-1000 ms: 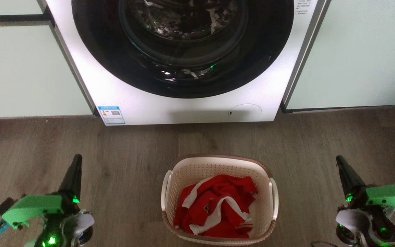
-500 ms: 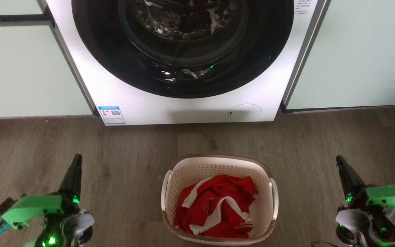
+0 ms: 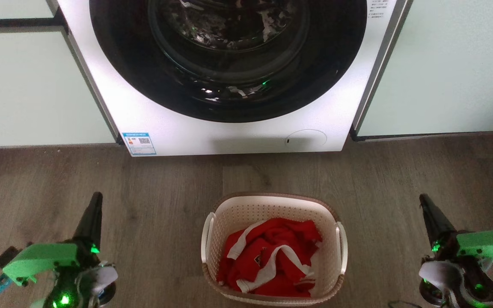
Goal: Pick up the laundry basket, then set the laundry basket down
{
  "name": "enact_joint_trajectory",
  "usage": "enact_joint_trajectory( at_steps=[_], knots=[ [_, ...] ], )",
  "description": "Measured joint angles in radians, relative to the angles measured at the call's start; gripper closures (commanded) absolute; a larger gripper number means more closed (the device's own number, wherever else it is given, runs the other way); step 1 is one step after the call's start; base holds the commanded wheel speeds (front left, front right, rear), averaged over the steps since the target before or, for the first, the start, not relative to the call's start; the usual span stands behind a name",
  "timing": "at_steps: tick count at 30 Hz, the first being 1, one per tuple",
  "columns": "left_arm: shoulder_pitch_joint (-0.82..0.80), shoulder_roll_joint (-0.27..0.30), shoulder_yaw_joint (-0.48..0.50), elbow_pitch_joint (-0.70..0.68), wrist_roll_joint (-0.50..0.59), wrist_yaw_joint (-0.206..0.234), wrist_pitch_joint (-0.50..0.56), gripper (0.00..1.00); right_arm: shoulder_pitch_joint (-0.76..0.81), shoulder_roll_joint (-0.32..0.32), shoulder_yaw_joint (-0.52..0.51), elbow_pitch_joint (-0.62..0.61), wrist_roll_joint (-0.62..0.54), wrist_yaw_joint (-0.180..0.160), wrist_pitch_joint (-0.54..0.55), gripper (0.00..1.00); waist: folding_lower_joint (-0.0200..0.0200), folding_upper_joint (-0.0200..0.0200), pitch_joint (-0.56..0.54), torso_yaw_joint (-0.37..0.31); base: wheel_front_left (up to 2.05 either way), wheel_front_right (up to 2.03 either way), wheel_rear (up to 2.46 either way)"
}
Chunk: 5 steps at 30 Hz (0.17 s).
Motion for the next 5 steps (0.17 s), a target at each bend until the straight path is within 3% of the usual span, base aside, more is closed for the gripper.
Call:
enact_joint_trajectory(
  at_steps=[5],
  knots=[
    [0.000, 0.000, 0.000, 0.000, 0.000, 0.000, 0.000, 1.00, 0.000, 0.000, 0.000, 0.000, 0.000, 0.000, 0.000, 1.00, 0.0000, 0.0000, 0.000, 0.000, 0.00, 0.00, 0.00]
  ],
)
